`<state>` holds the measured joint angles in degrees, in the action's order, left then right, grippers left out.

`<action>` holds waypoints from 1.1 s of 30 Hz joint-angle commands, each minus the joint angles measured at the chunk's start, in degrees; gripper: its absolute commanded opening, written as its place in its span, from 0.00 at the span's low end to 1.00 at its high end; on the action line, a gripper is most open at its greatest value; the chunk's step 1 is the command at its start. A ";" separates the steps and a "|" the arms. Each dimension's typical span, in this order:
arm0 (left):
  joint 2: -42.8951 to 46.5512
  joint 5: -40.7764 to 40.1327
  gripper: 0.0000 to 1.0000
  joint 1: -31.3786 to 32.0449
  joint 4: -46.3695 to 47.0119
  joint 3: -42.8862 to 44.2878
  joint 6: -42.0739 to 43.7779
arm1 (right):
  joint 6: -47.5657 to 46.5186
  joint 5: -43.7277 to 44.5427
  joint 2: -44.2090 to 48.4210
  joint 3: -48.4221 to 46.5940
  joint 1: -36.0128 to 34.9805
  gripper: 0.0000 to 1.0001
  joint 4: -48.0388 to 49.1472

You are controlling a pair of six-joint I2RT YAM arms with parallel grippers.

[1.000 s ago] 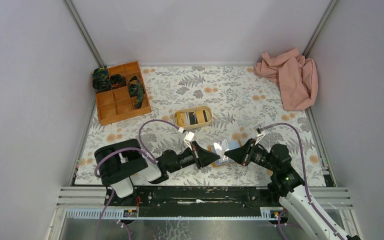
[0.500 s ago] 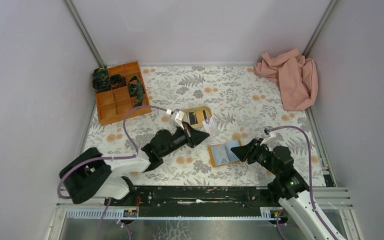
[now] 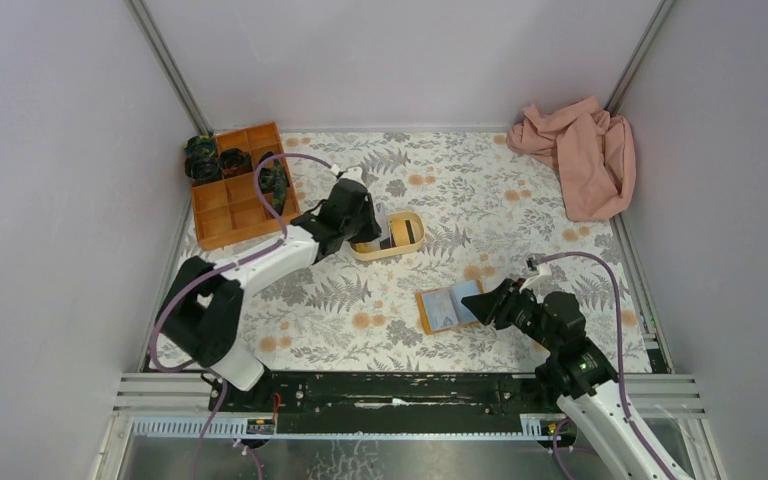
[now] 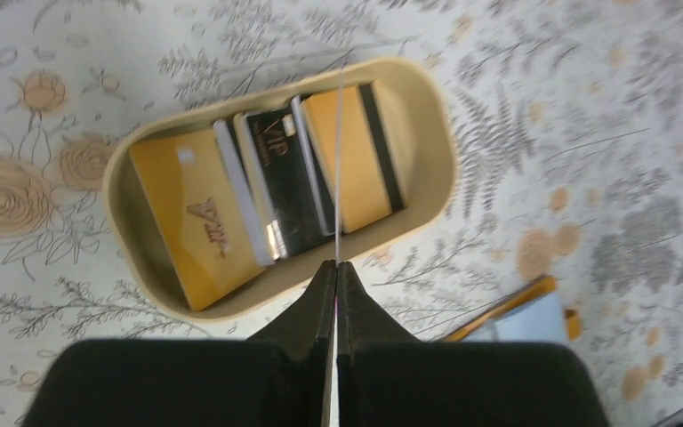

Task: Take the credit cards out of the card holder

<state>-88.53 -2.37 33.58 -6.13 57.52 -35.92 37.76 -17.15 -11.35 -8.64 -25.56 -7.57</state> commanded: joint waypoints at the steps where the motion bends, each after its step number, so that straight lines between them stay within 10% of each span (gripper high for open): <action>1: -4.67 2.65 0.00 -1.57 -11.25 4.81 3.32 | -0.89 -0.40 1.29 -0.15 -0.20 0.45 0.85; 24: -15.74 9.76 0.01 -4.22 -11.65 9.98 4.36 | -1.85 -0.91 0.10 0.78 -0.21 0.45 2.23; 33: -15.26 7.75 0.22 -4.64 -12.28 10.40 4.68 | -2.07 -0.87 0.04 0.91 -0.20 0.45 2.47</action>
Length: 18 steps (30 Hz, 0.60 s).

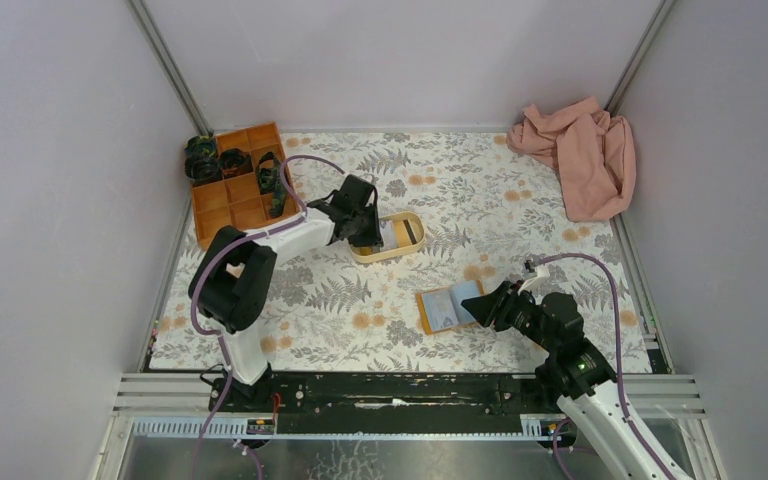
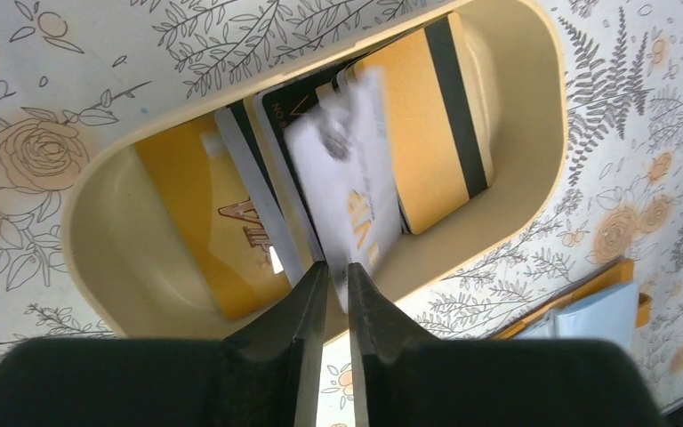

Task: Take the credit cards out of the card holder

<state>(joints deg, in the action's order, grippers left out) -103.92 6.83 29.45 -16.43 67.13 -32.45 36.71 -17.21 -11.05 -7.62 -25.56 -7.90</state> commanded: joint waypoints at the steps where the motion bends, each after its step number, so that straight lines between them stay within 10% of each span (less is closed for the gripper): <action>1: 0.71 -2.24 0.23 -0.52 -2.03 0.67 1.10 | -1.04 -0.82 -0.33 -0.13 -0.20 0.45 2.88; 18: 13.18 -6.81 0.38 0.55 3.47 -7.32 -2.42 | -3.58 -0.06 -4.44 -0.20 -0.26 0.47 3.91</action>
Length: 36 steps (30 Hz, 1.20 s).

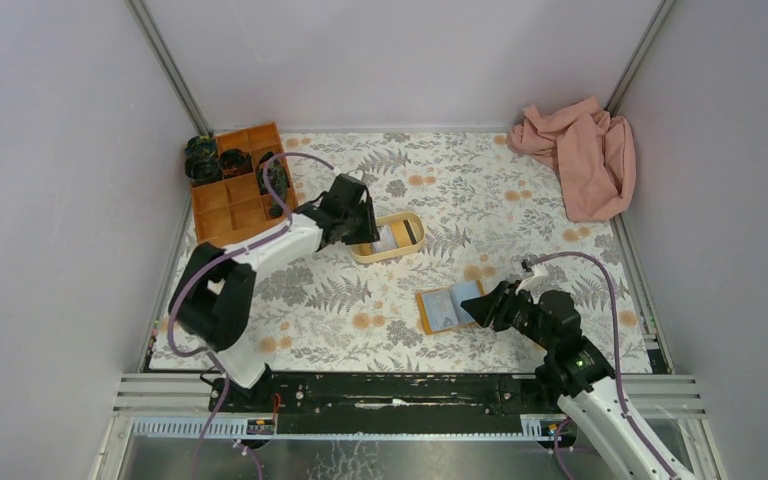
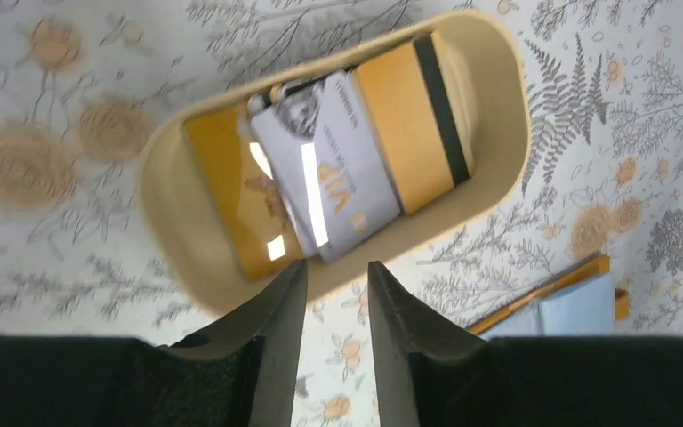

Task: Take the credit cards out of the card holder

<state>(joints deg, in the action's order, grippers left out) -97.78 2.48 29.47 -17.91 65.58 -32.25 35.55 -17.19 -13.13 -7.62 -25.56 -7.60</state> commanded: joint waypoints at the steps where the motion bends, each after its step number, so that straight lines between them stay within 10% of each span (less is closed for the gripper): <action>1: 9.18 -3.47 0.39 1.73 7.03 -8.14 -4.23 | -2.92 0.25 -3.60 -0.28 -0.22 0.47 3.78; 11: 14.79 -11.08 0.36 25.88 41.37 -30.43 -13.87 | -5.99 -0.48 -19.05 -1.87 -0.36 0.56 9.04; 19: 4.18 -11.29 0.31 32.57 58.55 -34.68 -19.34 | -7.59 -0.84 -23.06 -3.61 -0.31 0.57 10.59; 36: -4.59 -9.65 0.30 32.73 58.61 -32.28 -22.41 | -6.91 -2.64 -30.30 -3.05 -0.38 0.58 16.20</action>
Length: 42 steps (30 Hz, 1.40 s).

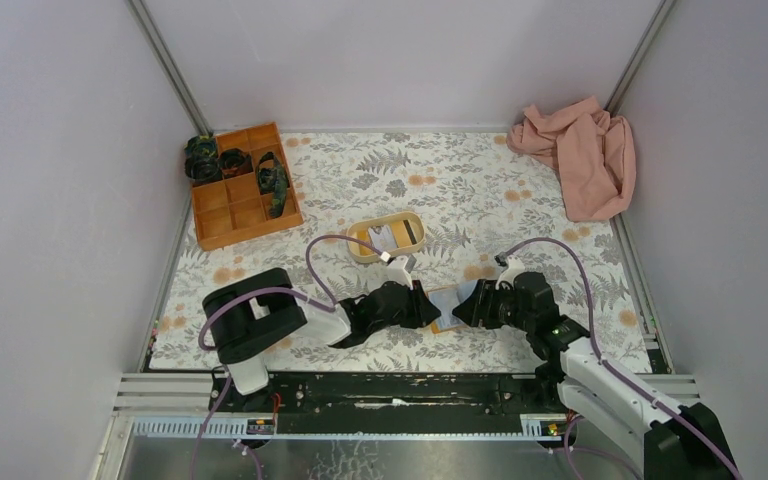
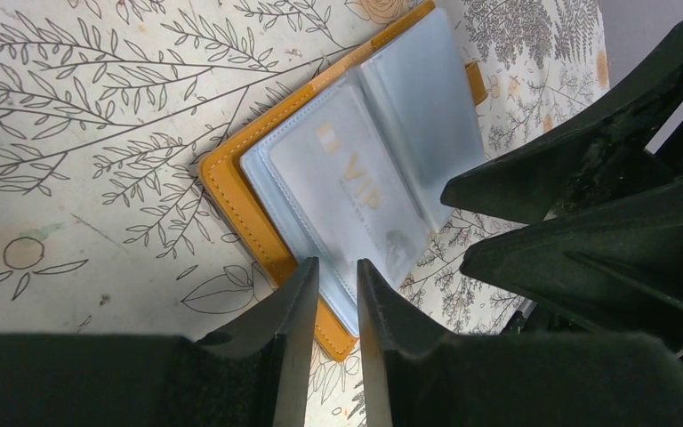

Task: Take the credit cards out of the card holder

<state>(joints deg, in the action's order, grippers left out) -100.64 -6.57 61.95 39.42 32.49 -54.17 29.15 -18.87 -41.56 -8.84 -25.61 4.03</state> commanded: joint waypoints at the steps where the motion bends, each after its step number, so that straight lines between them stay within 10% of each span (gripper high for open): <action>1: -1.89 -0.52 0.30 0.19 1.19 0.96 -0.50 | -0.35 -0.91 -2.67 -1.72 -0.36 0.58 5.08; 35: -2.39 1.46 0.29 -1.53 0.57 0.62 -0.14 | 5.57 -10.43 -10.17 -0.76 -0.40 0.56 16.10; 42: 1.26 -0.45 0.13 -2.44 -4.81 -0.57 0.39 | 0.00 -1.00 -10.31 -3.60 -0.33 0.56 7.30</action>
<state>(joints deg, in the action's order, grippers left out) -101.93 -5.10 60.34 39.44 33.47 -54.92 32.29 -24.56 -52.05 -9.10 -25.61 14.83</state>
